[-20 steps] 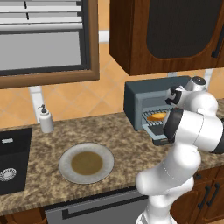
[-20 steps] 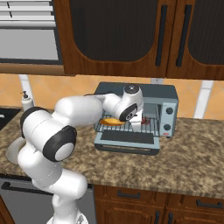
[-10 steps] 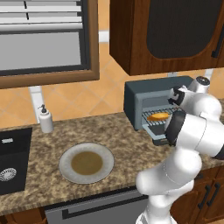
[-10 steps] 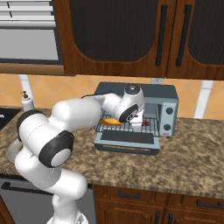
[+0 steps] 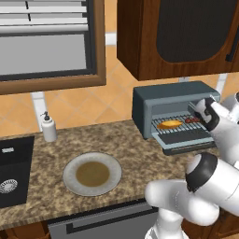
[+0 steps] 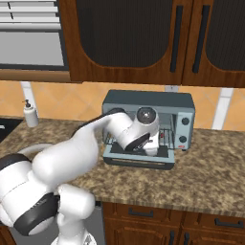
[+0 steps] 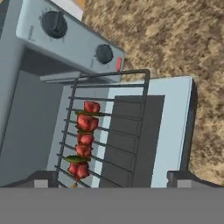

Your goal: Pick up the kebab skewer and baguette bread, and place them inside the toaster oven. Close the toaster oven door and start by setting the timer.

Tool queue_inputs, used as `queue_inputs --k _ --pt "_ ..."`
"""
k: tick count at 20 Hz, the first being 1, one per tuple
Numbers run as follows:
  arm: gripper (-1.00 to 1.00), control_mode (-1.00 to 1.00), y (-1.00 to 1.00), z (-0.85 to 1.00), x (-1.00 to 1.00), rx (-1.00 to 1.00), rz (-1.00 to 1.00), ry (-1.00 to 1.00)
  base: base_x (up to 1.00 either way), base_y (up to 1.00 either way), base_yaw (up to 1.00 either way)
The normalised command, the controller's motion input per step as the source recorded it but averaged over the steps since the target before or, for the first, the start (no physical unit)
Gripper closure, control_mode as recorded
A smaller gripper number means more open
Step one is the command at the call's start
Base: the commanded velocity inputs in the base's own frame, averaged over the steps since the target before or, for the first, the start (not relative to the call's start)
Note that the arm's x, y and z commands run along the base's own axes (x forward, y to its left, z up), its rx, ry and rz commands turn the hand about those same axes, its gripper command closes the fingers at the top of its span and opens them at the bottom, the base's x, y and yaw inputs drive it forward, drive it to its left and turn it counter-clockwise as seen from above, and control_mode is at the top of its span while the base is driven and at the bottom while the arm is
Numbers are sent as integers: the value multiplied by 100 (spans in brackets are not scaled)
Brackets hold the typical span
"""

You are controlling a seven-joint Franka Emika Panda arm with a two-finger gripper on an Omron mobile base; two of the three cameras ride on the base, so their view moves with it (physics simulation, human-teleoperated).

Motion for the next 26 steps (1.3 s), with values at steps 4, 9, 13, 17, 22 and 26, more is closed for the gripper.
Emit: queue_inputs --k 4,9,13,17,22,26 --pt "-100 -100 1 0 -40 -16 58 -22 0 0 0" --pt "-100 -100 9 0 -3 -29 45 -16 0 0 0" --pt "-100 -100 4 0 -1 -43 27 -12 0 0 0" --pt "-100 -100 0 0 -4 -46 28 -8 0 0 0" --pt "-100 -100 0 -2 0 -48 26 -3 0 0 0" --pt "-100 -100 0 -2 0 -37 25 -1 0 0 0"
